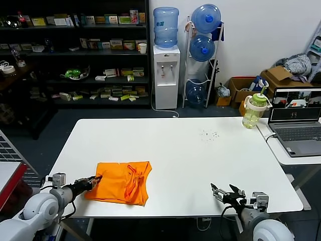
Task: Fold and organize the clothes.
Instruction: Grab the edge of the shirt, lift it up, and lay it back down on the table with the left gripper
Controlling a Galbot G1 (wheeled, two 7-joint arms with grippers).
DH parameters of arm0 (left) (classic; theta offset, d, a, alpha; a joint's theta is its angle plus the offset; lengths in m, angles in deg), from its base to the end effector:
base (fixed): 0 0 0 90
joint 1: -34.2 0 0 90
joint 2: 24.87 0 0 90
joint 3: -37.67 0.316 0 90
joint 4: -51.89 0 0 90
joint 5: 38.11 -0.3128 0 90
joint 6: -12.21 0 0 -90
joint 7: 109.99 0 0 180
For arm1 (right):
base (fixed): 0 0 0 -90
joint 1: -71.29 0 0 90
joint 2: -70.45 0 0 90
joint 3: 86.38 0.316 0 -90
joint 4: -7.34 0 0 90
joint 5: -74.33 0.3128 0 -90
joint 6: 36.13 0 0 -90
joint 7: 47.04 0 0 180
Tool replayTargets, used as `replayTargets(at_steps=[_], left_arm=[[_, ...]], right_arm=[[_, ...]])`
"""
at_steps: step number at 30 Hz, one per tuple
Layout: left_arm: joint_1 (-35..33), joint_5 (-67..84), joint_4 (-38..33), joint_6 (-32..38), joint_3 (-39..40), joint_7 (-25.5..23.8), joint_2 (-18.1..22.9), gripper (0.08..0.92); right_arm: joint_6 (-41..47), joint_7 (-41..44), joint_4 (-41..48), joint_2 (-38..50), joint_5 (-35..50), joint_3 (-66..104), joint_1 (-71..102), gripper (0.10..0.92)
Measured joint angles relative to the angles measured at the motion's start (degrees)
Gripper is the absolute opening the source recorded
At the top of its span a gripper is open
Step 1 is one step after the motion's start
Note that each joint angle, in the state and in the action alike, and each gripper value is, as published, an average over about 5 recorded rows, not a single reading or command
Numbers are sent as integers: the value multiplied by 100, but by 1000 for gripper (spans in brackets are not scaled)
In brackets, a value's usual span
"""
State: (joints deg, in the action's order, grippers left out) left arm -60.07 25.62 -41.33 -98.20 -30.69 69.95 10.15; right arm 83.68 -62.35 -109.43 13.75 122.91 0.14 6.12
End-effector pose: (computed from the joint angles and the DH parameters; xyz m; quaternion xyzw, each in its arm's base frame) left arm 0.2697 0.1783 -0.2865 -0.1299 -0.9244 0.0628 0.3531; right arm 0.1876 -0.0820 -0.2583 0.0546 -0.9424 -0.0869 0.3182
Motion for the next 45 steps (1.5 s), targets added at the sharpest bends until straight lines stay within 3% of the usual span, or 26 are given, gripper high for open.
replayTargets(at_steps=[5,8,24,34,45], left_arm=[[-62,55,-119,-12,-71,93,7,140],[-113,66,-249,-46,-127,186,-3,101],[-609,-85,-920,-244,-914,992,-462,99],[-941,-436,-511,-171,-1557,1023,-990,99],[-1039,-727,-48,-95,-1692,953,-1426,99]], right_arm=[[-3,0,23,0,0,-12,-14,823],[-11,0,46,-2,-1,-35,-36,823],[-172,135,-158,167,-105,107,-269,823],[-347,270,-453,228,-315,291,-228,823],[-423,317,-555,201,-461,386,-120,823]])
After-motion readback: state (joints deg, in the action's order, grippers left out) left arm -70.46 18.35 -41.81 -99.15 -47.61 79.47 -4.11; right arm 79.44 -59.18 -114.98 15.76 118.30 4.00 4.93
